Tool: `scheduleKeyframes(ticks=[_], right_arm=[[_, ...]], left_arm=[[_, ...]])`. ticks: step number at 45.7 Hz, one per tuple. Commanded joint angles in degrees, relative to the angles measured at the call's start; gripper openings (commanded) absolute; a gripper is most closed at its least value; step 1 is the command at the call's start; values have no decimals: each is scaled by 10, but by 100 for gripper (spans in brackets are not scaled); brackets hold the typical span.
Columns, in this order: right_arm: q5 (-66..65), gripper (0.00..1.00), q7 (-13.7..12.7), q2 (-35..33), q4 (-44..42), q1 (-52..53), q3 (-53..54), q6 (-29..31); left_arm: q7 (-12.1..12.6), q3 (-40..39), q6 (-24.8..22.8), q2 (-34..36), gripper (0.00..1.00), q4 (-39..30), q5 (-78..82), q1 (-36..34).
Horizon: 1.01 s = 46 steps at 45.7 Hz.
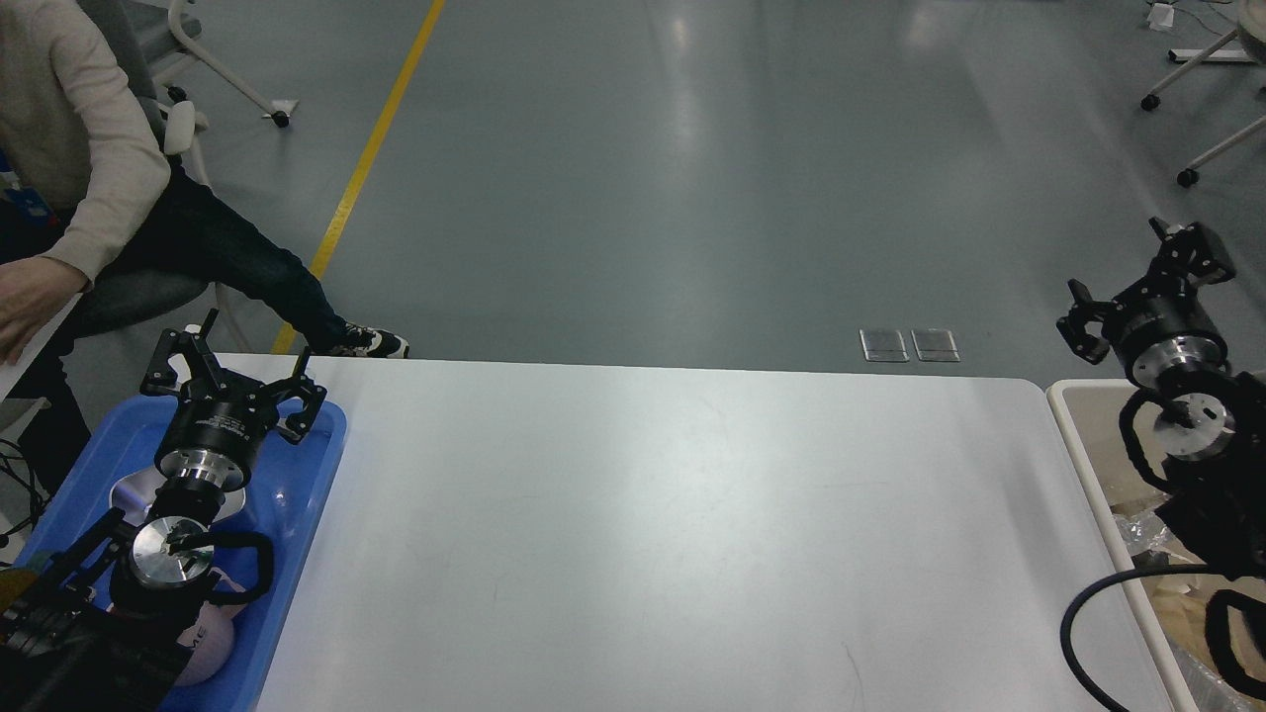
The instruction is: Tidy desktop
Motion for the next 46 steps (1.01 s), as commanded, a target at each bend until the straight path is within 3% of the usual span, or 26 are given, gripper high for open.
scheduleKeyframes(ticks=[1, 12, 23, 39, 46], right_arm=[[4, 100, -2, 28, 30, 1, 67, 16], [7, 100, -2, 64, 123, -24, 72, 88], [8, 100, -2, 72, 145, -52, 72, 95], [11, 100, -3, 73, 240, -164, 77, 88], [12, 100, -3, 73, 242, -191, 85, 88]], left_arm=[[0, -22, -14, -3, 96, -5, -2, 16], [-1, -49, -22, -10, 96, -7, -4, 36], [0, -65, -68, -17, 96, -24, -4, 59], [-1, -134, -70, -14, 96, -24, -4, 53], [0, -134, -70, -11, 96, -24, -3, 45]])
